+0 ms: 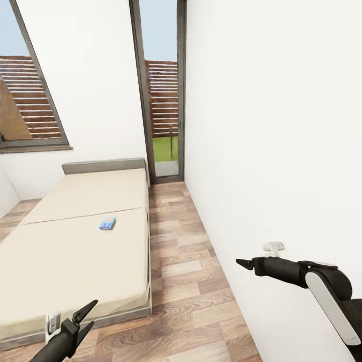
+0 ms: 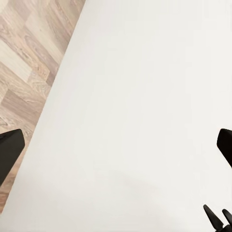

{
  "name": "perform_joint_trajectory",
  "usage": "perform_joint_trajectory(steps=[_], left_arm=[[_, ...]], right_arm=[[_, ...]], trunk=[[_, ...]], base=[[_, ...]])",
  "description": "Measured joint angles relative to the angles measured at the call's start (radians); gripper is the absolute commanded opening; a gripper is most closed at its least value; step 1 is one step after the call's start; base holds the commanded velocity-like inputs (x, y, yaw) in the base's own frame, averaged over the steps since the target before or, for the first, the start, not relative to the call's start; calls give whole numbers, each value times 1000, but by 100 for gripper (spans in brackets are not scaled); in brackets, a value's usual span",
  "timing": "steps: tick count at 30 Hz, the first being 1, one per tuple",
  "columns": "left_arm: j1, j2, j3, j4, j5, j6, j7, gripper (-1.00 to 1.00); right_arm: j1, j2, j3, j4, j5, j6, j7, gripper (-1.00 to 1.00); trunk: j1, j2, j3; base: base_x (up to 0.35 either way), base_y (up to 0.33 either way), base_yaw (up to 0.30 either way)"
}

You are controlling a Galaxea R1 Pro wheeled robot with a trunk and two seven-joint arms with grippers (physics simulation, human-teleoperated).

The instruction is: Put all the toys in the child's room - the three board games (two on the bed and one on the table), the two jigsaw puzzles on the table, and the tennis ball on the table - inside the toy box on the table in the child's room.

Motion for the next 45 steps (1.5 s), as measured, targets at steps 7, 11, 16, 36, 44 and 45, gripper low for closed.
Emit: perform_joint_trajectory(steps=[7, 11, 16, 36, 44, 45], left_arm=[[0, 0, 0, 5, 5, 0, -3, 100], [0, 0, 1, 5, 7, 0, -3, 100], [1, -1, 1, 6, 9, 0, -3, 100], [2, -1, 0, 5, 7, 0, -4, 100], [2, -1, 0, 5, 2, -1, -3, 100], [2, -1, 0, 6, 1, -1, -4, 100]], right_arm=[[0, 1, 3, 0, -1, 2, 4, 100], [0, 2, 42, 0, -2, 3, 3, 100], [-1, 23, 106, 23, 1, -2, -17, 100], [-104, 271, 270, 374, 204, -48, -206, 100], [-99, 267, 281, 327, 211, -50, -200, 100], [-98, 264, 281, 321, 211, -50, -198, 100]], trunk=[[0, 0, 4], [0, 0, 4], [0, 0, 3], [0, 0, 3], [0, 0, 5], [0, 0, 6]], base=[[16, -24, 171], [3, -4, 59], [1, -1, 126], [0, 0, 172], [0, 0, 277], [0, 0, 283]])
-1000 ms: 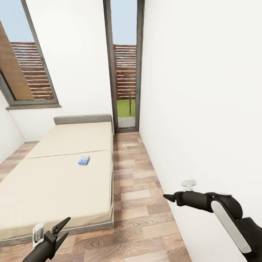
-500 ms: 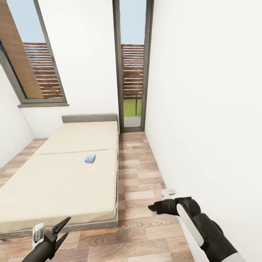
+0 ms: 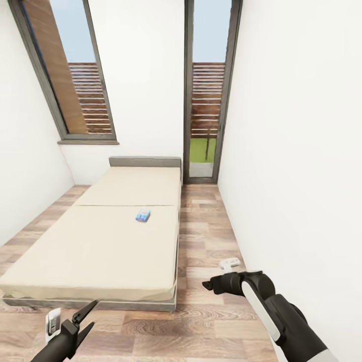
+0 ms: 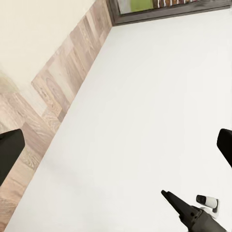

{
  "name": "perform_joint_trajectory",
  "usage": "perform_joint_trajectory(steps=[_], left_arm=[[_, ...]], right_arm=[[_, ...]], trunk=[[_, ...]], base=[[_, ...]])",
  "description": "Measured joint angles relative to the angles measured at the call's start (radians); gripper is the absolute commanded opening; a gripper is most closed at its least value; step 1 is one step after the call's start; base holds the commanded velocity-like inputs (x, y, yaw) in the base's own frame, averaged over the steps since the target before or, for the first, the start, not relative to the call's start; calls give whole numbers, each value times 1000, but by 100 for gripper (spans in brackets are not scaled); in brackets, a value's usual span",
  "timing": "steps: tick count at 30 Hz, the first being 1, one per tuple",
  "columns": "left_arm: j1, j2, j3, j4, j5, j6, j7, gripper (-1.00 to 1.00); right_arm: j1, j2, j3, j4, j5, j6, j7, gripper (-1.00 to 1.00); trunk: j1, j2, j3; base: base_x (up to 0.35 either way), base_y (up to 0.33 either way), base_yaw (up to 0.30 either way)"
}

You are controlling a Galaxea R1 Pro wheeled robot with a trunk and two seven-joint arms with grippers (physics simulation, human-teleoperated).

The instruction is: Put all the toys in the child's room - the three board games (two on the bed and one on the table), the two jigsaw puzzles on the table, and the tennis ball on the table - inside the toy box on the table in the child's room.

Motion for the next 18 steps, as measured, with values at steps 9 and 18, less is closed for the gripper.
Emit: perform_joint_trajectory(steps=[9, 18], left_arm=[[0, 1, 1, 3, 1, 1, -4, 100], [-1, 1, 1, 17, 2, 0, 1, 100]], right_arm=[[2, -28, 1, -35, 0, 0, 16, 100], [20, -60, 2, -106, -1, 2, 20, 100]], trunk=[[0, 0, 3], [0, 0, 7]], base=[[0, 0, 285], [0, 0, 287]])
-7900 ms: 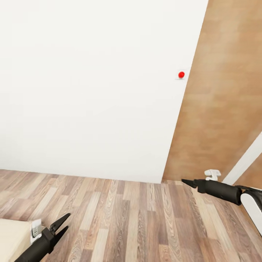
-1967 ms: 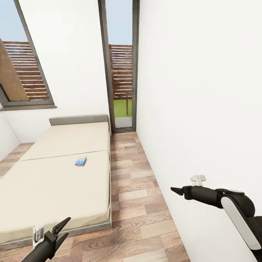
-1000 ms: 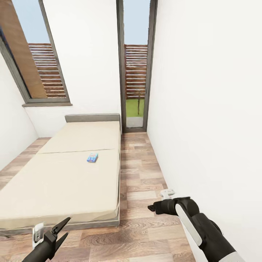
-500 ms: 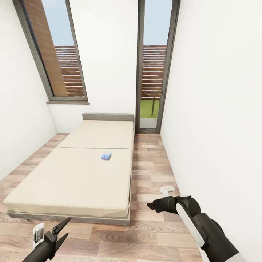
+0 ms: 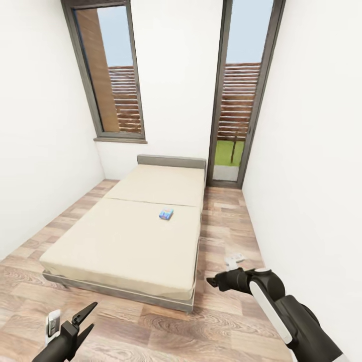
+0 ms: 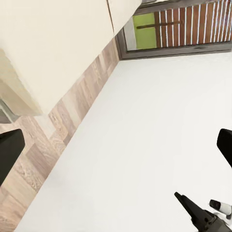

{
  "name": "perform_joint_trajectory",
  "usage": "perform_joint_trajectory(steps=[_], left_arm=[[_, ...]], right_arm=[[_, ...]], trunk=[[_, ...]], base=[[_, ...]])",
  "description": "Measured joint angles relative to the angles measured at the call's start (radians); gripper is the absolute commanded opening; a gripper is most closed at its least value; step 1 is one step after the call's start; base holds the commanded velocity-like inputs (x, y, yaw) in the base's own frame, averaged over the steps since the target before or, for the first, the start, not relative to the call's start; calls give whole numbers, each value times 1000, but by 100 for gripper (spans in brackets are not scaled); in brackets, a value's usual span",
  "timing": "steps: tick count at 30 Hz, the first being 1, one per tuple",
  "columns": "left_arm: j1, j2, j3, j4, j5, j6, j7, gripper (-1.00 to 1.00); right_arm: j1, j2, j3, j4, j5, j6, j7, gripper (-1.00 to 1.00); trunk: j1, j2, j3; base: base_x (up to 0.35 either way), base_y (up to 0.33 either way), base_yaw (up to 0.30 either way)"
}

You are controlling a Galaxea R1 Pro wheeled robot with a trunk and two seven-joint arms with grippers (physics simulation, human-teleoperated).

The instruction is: Put all the toys in the child's room - the three board games (two on the bed and one on the table), the two jigsaw puzzles on the table, and the tennis ball on the table - inside the toy box on the table in the child's room.

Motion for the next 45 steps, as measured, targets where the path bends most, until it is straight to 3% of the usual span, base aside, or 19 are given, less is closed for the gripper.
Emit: perform_joint_trajectory(steps=[10, 32, 45], left_arm=[[-2, -1, -2, 6, -6, 0, -5, 100], [-2, 6, -3, 40, -8, 0, 10, 100], [-37, 8, -7, 69, -9, 5, 14, 100]], right_arm=[[35, -12, 0, -70, 0, 5, 0, 100], [39, -13, -1, -79, 3, 4, -2, 100], [39, -14, -2, -84, 4, 2, -2, 100]], trunk=[[0, 0, 4], [0, 0, 13], [0, 0, 18]], base=[[0, 0, 287], [142, -100, 287], [36, -27, 287]])
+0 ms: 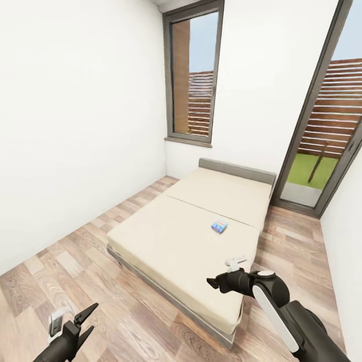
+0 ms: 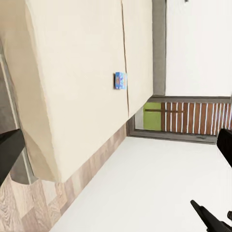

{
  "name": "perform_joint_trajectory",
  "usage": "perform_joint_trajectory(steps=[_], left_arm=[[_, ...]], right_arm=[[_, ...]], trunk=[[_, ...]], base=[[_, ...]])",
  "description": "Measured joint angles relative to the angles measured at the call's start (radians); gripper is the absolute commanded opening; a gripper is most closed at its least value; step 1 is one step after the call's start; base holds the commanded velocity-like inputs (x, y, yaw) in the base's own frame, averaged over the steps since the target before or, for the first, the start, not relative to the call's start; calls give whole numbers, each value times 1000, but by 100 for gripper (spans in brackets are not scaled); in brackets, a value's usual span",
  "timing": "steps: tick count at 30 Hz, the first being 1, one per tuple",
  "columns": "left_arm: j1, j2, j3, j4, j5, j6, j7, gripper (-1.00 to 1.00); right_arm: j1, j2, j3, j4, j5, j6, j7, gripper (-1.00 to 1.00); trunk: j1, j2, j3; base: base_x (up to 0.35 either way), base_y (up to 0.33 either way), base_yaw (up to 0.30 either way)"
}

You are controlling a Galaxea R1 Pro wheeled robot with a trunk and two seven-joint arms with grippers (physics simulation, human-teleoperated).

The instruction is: Put all the toys in the child's room - the three board games (two on the bed and one on the table), the two jigsaw puzzles on the table, and the tennis ball on the table - inside the toy box on the table in the child's room.

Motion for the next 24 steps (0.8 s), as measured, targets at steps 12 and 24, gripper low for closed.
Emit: perform_joint_trajectory(steps=[12, 24], left_arm=[[-6, 3, 4, 9, 3, 6, -4, 100], [-5, 2, 6, 17, 3, -1, -1, 100]], right_arm=[[12, 1, 1, -14, 0, -1, -1, 100], [32, 2, 5, -33, 0, -2, -2, 100]], trunk=[[0, 0, 5], [0, 0, 11]], base=[[3, -2, 287], [0, -26, 287]])
